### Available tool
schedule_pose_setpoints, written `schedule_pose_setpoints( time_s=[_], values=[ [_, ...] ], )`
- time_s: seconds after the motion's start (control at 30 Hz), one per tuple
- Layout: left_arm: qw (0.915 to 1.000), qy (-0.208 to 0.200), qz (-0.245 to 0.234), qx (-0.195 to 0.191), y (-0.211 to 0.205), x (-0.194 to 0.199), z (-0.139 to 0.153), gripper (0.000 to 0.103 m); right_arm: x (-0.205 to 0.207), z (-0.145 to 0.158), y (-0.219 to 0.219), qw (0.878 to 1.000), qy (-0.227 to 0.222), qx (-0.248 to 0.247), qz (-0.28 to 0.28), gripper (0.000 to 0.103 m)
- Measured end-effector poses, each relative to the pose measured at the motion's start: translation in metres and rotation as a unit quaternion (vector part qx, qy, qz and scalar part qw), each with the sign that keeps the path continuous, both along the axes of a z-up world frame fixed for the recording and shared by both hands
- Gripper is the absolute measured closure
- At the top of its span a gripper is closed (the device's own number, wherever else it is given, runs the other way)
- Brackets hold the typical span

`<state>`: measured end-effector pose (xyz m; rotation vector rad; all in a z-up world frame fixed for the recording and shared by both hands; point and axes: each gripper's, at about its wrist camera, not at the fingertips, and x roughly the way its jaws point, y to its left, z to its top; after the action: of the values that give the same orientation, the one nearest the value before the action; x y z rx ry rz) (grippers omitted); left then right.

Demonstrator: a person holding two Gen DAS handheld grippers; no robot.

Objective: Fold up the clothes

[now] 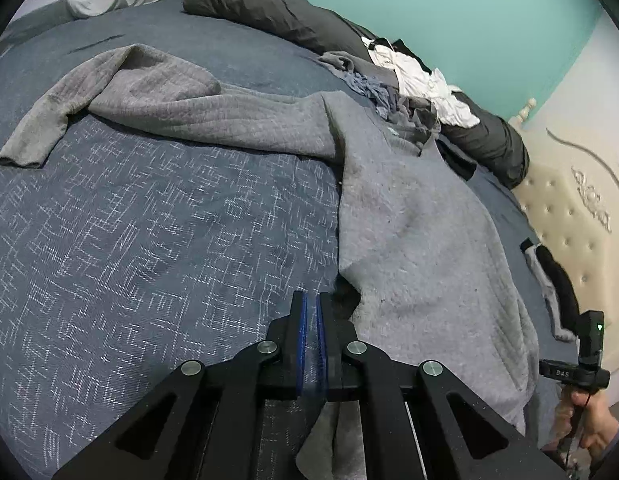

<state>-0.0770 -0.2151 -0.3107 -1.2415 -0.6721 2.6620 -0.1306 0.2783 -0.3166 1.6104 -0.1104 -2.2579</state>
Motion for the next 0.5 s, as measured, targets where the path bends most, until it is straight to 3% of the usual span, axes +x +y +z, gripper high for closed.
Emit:
schedule_pose_setpoints(
  time_s=[0.2, 0.5],
  values=[
    [0.9999, 0.0, 0.008, 0.012, -0.005, 0.0, -0.001, 0.098, -0.005, 0.05, 0.041, 0.998, 0.052, -0.001, -0.031, 0.1],
    [0.9997, 0.0, 0.015, 0.02, -0.007, 0.0, -0.003, 0.098, -0.011, 0.101, 0.128, 0.99, 0.096, 0.041, -0.093, 0.1]
  ],
)
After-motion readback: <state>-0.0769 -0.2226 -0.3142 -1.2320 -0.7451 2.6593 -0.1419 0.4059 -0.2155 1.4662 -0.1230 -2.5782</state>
